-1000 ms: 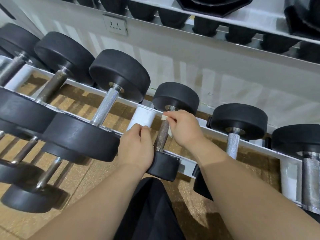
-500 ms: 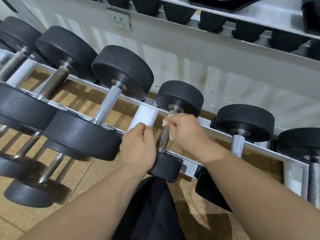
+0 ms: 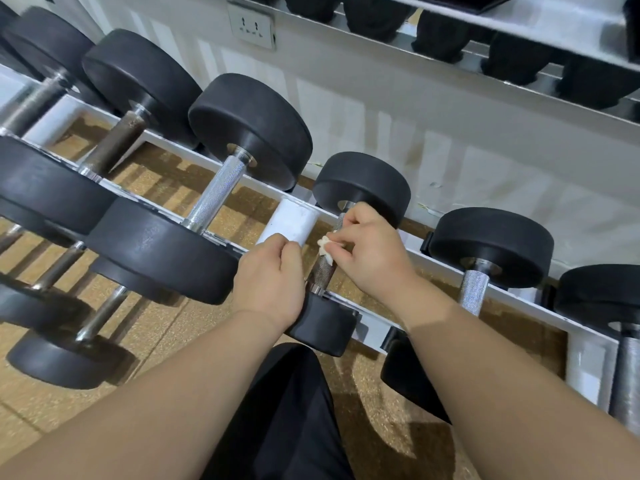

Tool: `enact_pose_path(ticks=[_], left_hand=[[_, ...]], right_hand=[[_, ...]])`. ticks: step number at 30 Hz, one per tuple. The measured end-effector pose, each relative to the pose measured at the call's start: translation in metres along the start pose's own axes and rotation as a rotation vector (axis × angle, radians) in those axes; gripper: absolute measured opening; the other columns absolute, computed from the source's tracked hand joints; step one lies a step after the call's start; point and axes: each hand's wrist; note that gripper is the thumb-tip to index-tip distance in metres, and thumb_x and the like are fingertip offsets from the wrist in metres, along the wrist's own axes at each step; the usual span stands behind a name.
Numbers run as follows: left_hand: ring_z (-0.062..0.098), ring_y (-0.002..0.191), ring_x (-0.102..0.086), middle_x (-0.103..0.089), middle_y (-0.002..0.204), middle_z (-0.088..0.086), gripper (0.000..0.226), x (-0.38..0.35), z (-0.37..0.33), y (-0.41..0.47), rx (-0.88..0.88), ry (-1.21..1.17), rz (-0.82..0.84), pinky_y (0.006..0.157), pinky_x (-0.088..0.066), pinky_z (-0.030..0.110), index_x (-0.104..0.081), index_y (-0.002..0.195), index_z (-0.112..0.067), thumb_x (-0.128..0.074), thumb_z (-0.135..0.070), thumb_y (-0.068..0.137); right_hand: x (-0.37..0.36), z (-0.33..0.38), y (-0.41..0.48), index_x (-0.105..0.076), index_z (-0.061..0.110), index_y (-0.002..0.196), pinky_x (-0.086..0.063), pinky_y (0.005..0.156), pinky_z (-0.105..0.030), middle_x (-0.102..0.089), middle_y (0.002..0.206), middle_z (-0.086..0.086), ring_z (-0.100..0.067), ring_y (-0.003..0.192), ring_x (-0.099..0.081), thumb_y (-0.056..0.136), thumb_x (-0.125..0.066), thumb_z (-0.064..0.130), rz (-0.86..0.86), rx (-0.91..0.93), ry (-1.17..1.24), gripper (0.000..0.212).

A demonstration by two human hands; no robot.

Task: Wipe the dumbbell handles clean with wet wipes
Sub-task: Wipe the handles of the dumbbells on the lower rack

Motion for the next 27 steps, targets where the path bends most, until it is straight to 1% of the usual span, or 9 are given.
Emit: enact_pose_path(ticks=[3,5,9,15,19,21,24,25,27], left_hand=[[0.031,0.079,-0.051,-0.051,0.074,0.005,0.035,0.0,0.001,0.0,0.003,-0.002,0.011,0.074,-0.047,0.049,-0.045,0.069,-0.014,-0.032,-0.042,0.084],[0.031,0.078,-0.05,-0.049,0.073,0.005,0.033,0.0,0.001,0.0,0.007,-0.002,0.016,0.072,-0.045,0.046,-0.043,0.067,-0.016,-0.032,-0.042,0.083],[0.033,0.078,-0.049,-0.047,0.071,0.004,0.032,0.0,0.002,0.001,0.003,0.005,0.031,0.07,-0.043,0.045,-0.041,0.064,-0.018,-0.033,-0.043,0.082],[0.032,0.074,-0.046,-0.043,0.069,0.004,0.034,0.0,0.002,0.001,-0.012,0.009,0.047,0.068,-0.042,0.045,-0.037,0.062,-0.017,-0.033,-0.043,0.083],[0.034,0.076,-0.047,-0.042,0.069,0.004,0.035,0.0,0.004,0.002,-0.022,0.03,0.057,0.064,-0.037,0.041,-0.036,0.063,-0.017,-0.032,-0.045,0.084],[0.036,0.08,-0.048,-0.042,0.07,0.003,0.034,0.0,0.004,0.003,-0.024,0.03,0.069,0.069,-0.041,0.045,-0.036,0.062,-0.019,-0.031,-0.046,0.083],[0.038,0.086,-0.049,-0.042,0.071,0.003,0.031,0.001,0.003,0.003,-0.032,0.038,0.083,0.078,-0.046,0.05,-0.036,0.062,-0.021,-0.03,-0.045,0.081],[0.039,0.087,-0.049,-0.042,0.071,0.003,0.031,0.001,0.003,0.003,-0.039,0.043,0.085,0.079,-0.047,0.051,-0.036,0.062,-0.021,-0.03,-0.044,0.081],[0.04,0.088,-0.049,-0.043,0.07,0.003,0.03,0.001,0.003,0.003,-0.05,0.058,0.089,0.076,-0.045,0.049,-0.036,0.062,-0.021,-0.029,-0.043,0.081]], right_hand=[[-0.002,0.007,-0.003,-0.076,0.013,0.107,-0.053,0.083,-0.032,-0.06,0.104,0.002,-0.016,0.097,-0.057,0.091,-0.069,0.023,-0.028,0.014,-0.038,0.02],[-0.005,0.01,-0.008,-0.074,0.014,0.11,-0.056,0.082,-0.036,-0.065,0.105,-0.001,-0.017,0.095,-0.061,0.092,-0.068,0.02,-0.073,-0.002,0.016,0.02],[-0.02,0.016,-0.02,-0.078,0.012,0.105,-0.053,0.076,-0.028,-0.061,0.094,0.001,-0.014,0.083,-0.059,0.089,-0.073,0.02,-0.191,-0.044,0.092,0.018],[-0.022,0.018,-0.015,-0.078,0.012,0.107,-0.053,0.079,-0.029,-0.06,0.094,0.002,-0.015,0.084,-0.06,0.091,-0.071,0.018,-0.156,-0.075,0.112,0.018],[-0.014,0.013,0.002,-0.078,0.014,0.109,-0.033,0.075,0.002,-0.055,0.101,0.004,-0.005,0.087,-0.053,0.095,-0.066,0.022,-0.178,-0.232,0.142,0.02],[-0.016,0.016,-0.007,-0.079,0.015,0.105,-0.035,0.075,0.0,-0.054,0.095,0.007,-0.004,0.084,-0.052,0.093,-0.068,0.017,-0.145,-0.208,0.168,0.017],[-0.019,0.021,-0.026,-0.081,0.017,0.098,-0.046,0.076,-0.019,-0.059,0.083,0.011,-0.007,0.08,-0.058,0.087,-0.073,0.012,-0.03,-0.086,0.208,0.014],[-0.018,0.02,-0.024,-0.081,0.018,0.098,-0.047,0.077,-0.02,-0.061,0.083,0.012,-0.007,0.081,-0.059,0.087,-0.073,0.014,-0.023,-0.08,0.206,0.014],[-0.012,0.017,-0.014,-0.08,0.019,0.102,-0.043,0.081,-0.01,-0.06,0.089,0.013,-0.004,0.085,-0.056,0.091,-0.07,0.015,-0.049,-0.117,0.159,0.016]])
Point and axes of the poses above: each hand's wrist, its own y-axis towards the middle knuckle, its own x-axis out of the back of the hand, z = x × y
